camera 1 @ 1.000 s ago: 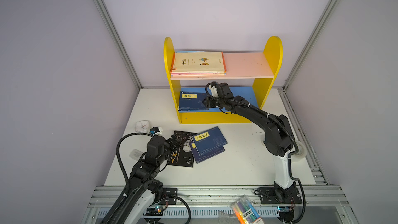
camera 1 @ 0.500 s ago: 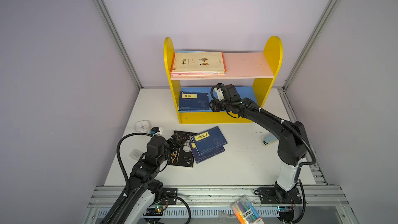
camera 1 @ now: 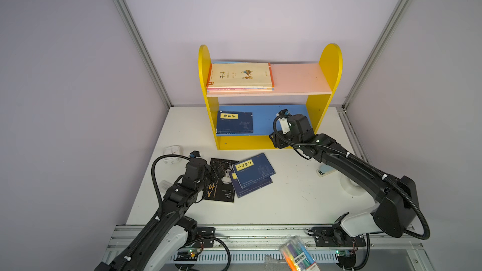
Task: Stacking books/files
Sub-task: Move the book to the bookshelf, then pick up the book from the book.
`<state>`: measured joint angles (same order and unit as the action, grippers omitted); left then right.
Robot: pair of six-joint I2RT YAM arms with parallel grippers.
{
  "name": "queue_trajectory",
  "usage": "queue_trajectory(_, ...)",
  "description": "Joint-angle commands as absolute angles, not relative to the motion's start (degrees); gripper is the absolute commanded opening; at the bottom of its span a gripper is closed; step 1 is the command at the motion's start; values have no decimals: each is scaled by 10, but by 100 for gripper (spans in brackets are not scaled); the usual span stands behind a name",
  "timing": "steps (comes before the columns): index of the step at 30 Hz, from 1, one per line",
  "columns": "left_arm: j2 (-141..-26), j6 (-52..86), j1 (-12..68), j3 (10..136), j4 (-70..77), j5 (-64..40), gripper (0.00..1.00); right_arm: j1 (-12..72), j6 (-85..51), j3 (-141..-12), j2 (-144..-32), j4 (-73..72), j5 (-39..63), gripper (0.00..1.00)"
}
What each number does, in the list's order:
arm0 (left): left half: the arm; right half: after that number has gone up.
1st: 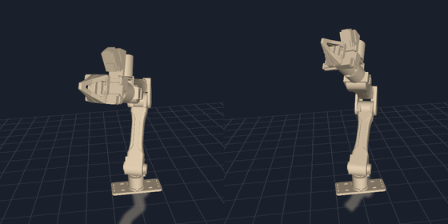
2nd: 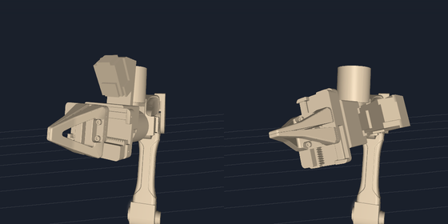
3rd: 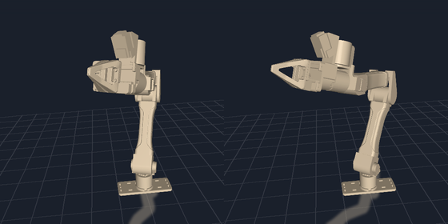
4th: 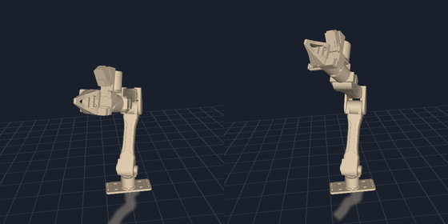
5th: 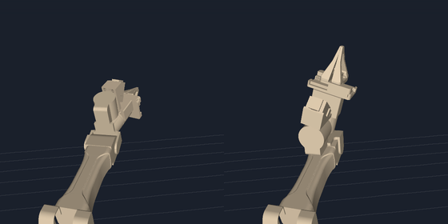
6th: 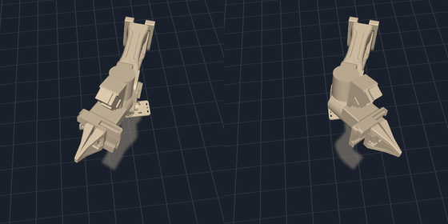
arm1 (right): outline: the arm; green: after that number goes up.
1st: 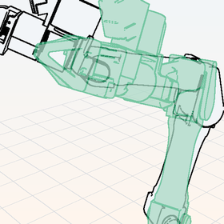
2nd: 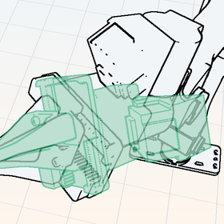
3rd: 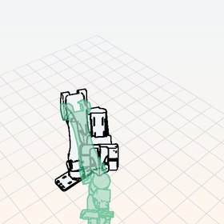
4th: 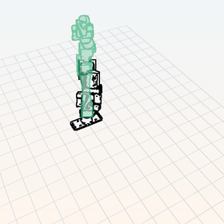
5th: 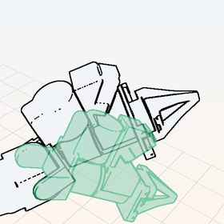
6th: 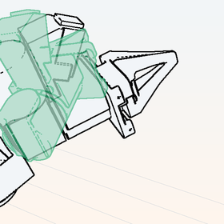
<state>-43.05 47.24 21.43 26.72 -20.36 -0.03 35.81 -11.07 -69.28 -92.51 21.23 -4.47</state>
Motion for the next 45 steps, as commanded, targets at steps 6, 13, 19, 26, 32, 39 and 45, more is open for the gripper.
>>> queue_trajectory(6, -517, 515, 338, 322, -234, 118, 97, 363, -138, -592, -903, 224, -13, 66)
queue_trajectory(13, -634, 545, 408, 356, -202, 133, 97, 365, -189, -532, -918, 172, -1, 66)
queue_trajectory(19, -700, 566, 443, 362, -138, 124, 97, 370, -226, -510, -966, 127, 27, 63)
queue_trajectory(26, -748, 582, 449, 344, -67, 101, 98, 369, -240, -494, -1000, 81, 46, 63)
queue_trajectory(32, -759, 581, 449, 332, -27, 91, 97, 369, -240, -506, -1034, 62, 74, 61)
queue_trajectory(39, -775, 587, 449, 310, 13, 83, 97, 370, -238, -513, -1060, 61, 82, 57)
queue_trajectory(45, -782, 589, 449, 297, 37, 77, 97, 370, -239, -517, -1085, 59, 96, 50)
